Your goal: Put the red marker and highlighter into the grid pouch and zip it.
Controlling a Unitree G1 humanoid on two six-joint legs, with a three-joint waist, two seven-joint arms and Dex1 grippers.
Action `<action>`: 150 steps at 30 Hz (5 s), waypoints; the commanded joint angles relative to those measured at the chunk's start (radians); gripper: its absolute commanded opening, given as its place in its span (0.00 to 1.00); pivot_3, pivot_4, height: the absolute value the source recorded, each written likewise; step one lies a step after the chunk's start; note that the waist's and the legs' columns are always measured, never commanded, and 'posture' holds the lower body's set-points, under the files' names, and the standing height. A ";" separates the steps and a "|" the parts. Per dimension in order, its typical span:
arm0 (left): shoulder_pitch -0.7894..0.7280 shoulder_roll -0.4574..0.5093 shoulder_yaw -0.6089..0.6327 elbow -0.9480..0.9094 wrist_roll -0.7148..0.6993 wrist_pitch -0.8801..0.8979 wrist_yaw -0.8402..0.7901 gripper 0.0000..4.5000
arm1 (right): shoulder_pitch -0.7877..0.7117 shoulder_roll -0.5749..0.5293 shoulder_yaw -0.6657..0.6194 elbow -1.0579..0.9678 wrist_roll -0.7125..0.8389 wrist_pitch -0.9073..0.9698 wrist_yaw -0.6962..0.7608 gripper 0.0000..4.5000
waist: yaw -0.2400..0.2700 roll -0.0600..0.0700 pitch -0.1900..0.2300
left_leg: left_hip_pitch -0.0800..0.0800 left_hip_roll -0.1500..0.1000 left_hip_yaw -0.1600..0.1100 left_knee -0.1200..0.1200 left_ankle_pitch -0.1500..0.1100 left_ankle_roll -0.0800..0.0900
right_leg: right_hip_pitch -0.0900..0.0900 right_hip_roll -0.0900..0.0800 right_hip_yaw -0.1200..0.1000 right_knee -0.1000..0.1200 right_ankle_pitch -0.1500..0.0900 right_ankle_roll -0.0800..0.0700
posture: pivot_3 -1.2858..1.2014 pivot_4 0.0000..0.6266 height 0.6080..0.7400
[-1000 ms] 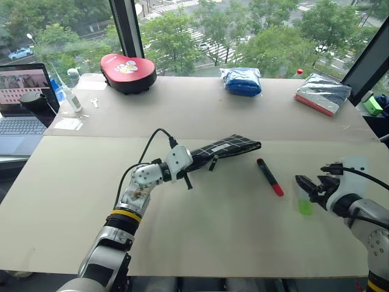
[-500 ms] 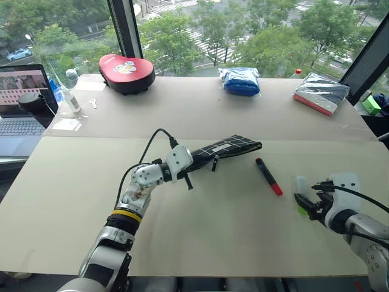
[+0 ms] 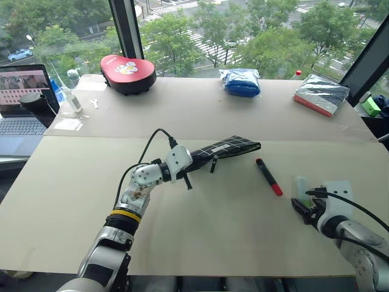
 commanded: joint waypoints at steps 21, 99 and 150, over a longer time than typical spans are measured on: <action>-0.017 -0.006 0.006 -0.045 -0.021 -0.017 -0.029 0.00 | -0.143 -0.407 0.160 0.054 -0.116 -0.485 0.439 0.24 | -0.005 0.004 0.003 | -0.001 0.000 0.001 -0.001 0.000 0.000 | -0.002 0.001 0.000 -0.001 -0.001 0.001 | 0.52 0.24 1.00; 0.026 0.009 -0.029 -0.116 -0.010 -0.014 -0.038 0.00 | -0.408 -0.359 0.345 0.241 -0.080 -0.379 0.538 0.24 | -0.003 0.004 0.003 | -0.002 0.000 0.000 -0.001 0.000 0.000 | -0.003 -0.001 0.000 -0.001 0.000 0.000 | 0.52 0.24 1.00; 0.038 0.037 -0.013 -0.121 -0.013 -0.005 -0.031 0.00 | -0.373 -0.370 0.141 0.170 0.130 -0.245 0.683 0.75 | -0.006 0.005 0.004 | -0.004 0.000 0.001 -0.002 -0.001 0.001 | -0.005 -0.001 0.000 -0.001 0.000 0.000 | 0.52 0.24 1.00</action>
